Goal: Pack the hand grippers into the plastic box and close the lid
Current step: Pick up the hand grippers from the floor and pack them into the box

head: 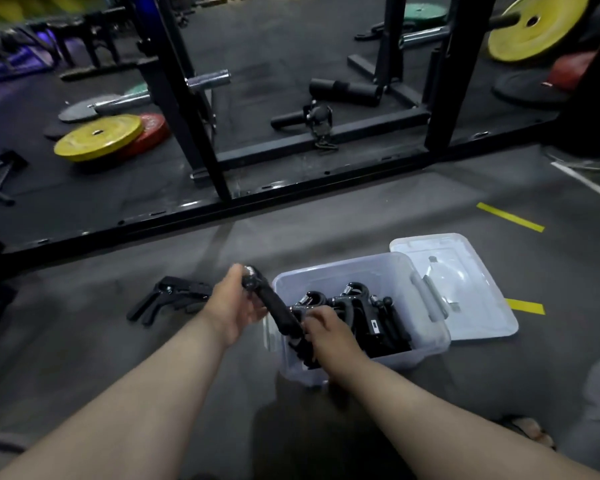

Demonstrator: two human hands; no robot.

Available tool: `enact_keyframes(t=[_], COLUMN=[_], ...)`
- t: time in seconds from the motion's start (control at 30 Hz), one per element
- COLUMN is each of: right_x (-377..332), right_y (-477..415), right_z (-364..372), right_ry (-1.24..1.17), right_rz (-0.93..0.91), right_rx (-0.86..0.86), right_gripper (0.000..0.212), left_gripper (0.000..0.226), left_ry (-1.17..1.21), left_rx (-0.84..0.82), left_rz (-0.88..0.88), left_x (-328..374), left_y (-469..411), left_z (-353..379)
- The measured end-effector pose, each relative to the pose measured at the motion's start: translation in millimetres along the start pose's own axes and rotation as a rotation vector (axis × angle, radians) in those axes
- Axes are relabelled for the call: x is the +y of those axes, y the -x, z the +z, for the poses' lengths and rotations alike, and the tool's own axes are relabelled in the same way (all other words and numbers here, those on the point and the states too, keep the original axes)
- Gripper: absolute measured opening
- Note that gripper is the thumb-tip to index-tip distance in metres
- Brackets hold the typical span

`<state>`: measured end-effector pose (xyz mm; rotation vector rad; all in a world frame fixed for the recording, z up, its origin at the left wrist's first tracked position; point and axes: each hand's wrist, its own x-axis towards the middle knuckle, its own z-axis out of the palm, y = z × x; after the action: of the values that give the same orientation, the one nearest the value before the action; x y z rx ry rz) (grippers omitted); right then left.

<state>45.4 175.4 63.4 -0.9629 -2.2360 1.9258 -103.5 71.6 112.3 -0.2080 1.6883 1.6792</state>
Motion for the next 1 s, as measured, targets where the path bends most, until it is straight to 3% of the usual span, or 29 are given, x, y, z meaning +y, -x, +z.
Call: enact_keyframes(t=[0.1,0.2,0.3,0.43,0.53,0.63,0.7,0.77,1.0], right_x=[-5.7,3.1,22.4,34.4,31.6,25.6,24.5,28.0,30.4], right_y=[1.4,9.0,10.5,5.4,0.1,-8.0,-15.6,-23.7,-48.0], right_z=[-10.0,-17.5,-21.2,-18.1,-15.8,-19.4,-27.0,-35.1,-27.3], right_ry=[-0.299,-0.174,-0.078,0.078,0.199,0.268,0.290,0.352,0.450], right_rz=[0.138,0.145,0.099,0.102,0.082,0.073,0.118,0.183,0.229], right_rx=[-0.180,-0.268,-0.225,-0.055,0.023,0.208,0.346,0.408,0.269], right_gripper=[0.022,0.029,0.051,0.037,0.034,0.033,0.035,0.041,0.047], left_gripper=[0.035,0.038,0.028,0.021,0.016,0.012,0.024,0.036,0.057], left_ry=[-0.029,-0.099,-0.162,-0.318,-0.335,-0.333,-0.537,-0.727,-1.246], left_rx=[-0.206,-0.296,-0.230,-0.125,-0.041,0.074,0.207,0.221,0.181], left_rz=[-0.101,-0.167,-0.184,-0.183,-0.074,0.103,0.262,0.355,0.543], left_x=[-16.7,-29.5,-40.2,-56.5,-61.4,-62.4,-65.2,-70.6,-89.6], left_y=[4.4,4.4,1.0,1.1,0.6,-2.1,-3.4,-3.7,-7.1], left_z=[16.7,25.8,24.9,23.9,27.8,30.2,24.9,19.8,12.6])
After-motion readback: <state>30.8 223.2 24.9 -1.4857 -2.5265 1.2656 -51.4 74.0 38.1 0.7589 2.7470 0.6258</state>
